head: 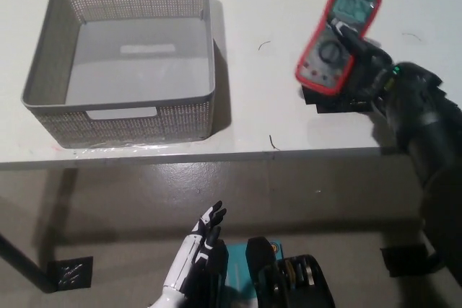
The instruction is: Use the right hand to pick up a multimeter on the right side and put it into a container on the left side
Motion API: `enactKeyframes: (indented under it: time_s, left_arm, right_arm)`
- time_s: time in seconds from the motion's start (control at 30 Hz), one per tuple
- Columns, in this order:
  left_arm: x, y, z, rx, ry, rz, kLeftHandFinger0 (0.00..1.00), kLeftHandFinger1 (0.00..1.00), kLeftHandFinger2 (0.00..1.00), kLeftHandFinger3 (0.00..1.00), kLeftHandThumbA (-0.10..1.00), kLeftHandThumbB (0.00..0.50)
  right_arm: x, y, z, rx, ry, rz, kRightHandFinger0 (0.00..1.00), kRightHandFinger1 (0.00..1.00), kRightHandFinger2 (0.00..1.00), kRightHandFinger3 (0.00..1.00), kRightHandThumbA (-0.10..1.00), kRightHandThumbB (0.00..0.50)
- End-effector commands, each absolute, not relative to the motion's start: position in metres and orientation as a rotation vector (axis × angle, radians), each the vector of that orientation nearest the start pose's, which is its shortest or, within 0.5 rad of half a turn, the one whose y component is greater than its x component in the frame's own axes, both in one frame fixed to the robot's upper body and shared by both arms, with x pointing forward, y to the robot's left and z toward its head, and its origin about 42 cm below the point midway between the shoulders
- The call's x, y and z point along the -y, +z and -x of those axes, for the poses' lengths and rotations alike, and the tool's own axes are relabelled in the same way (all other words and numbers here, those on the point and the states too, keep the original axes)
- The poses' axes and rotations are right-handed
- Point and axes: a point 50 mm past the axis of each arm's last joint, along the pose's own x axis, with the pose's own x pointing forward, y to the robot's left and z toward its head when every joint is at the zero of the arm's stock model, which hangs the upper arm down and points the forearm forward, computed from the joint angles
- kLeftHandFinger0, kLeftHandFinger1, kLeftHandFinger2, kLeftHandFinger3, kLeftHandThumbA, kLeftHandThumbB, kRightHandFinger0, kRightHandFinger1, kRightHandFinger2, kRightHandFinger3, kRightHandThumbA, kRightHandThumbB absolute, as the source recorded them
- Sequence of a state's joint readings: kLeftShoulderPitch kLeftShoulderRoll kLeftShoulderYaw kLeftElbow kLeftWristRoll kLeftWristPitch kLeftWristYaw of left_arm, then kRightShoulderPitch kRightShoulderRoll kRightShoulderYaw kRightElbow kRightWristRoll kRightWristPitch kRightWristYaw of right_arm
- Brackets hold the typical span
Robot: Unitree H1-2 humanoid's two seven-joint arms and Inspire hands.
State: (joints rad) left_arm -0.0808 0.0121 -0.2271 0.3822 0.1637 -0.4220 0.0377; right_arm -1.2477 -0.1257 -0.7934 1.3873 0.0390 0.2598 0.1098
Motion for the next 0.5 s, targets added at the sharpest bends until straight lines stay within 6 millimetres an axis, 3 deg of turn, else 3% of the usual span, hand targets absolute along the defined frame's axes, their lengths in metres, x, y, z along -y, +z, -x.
enactKeyframes:
  time_s: [0.0,0.1,0.2,0.23,0.27,0.33,0.4,0.43,0.47]
  left_arm:
    - [-0.140,0.057,-0.286,0.230,-0.267,-0.136,1.00,1.00,1.00,1.00,1.00,0.456]
    - [-0.140,0.057,-0.285,0.229,-0.267,-0.139,1.00,1.00,1.00,1.00,1.00,0.449]
    - [-0.140,0.056,-0.285,0.227,-0.269,-0.141,1.00,1.00,1.00,1.00,1.00,0.458]
    - [-0.140,0.056,-0.285,0.225,-0.269,-0.140,1.00,1.00,1.00,1.00,1.00,0.459]
    - [-0.140,0.055,-0.284,0.225,-0.271,-0.148,1.00,1.00,1.00,1.00,1.00,0.458]
    - [-0.141,0.055,-0.283,0.225,-0.271,-0.156,1.00,1.00,1.00,1.00,1.00,0.453]
    - [-0.140,0.053,-0.283,0.218,-0.272,-0.142,1.00,1.00,1.00,1.00,1.00,0.465]
    - [-0.139,0.053,-0.282,0.216,-0.271,-0.137,1.00,1.00,1.00,1.00,1.00,0.463]
    - [-0.139,0.053,-0.282,0.216,-0.273,-0.136,1.00,1.00,1.00,1.00,1.00,0.462]
  right_arm:
    - [0.116,0.522,-0.589,0.091,0.633,-1.020,0.00,0.08,0.61,0.95,-0.10,0.136]
    - [0.107,0.534,-0.584,0.092,0.690,-1.042,0.00,0.10,0.63,1.00,-0.10,0.126]
    - [0.094,0.552,-0.576,0.107,0.726,-1.049,0.00,0.11,0.63,1.00,-0.10,0.153]
    - [0.089,0.558,-0.573,0.106,0.744,-1.044,0.00,0.10,0.64,0.91,-0.10,0.152]
    - [0.082,0.565,-0.570,0.120,0.769,-1.025,0.00,0.10,0.63,0.92,-0.10,0.137]
    - [0.077,0.568,-0.567,0.121,0.776,-1.014,0.00,0.12,0.64,1.00,-0.10,0.137]
    - [0.064,0.574,-0.562,0.132,0.795,-0.969,0.00,0.10,0.60,1.00,-0.10,0.130]
    - [0.059,0.574,-0.561,0.133,0.789,-0.951,0.00,0.09,0.58,0.94,-0.10,0.141]
    - [0.054,0.573,-0.560,0.128,0.788,-0.940,0.00,0.08,0.57,0.97,-0.10,0.144]
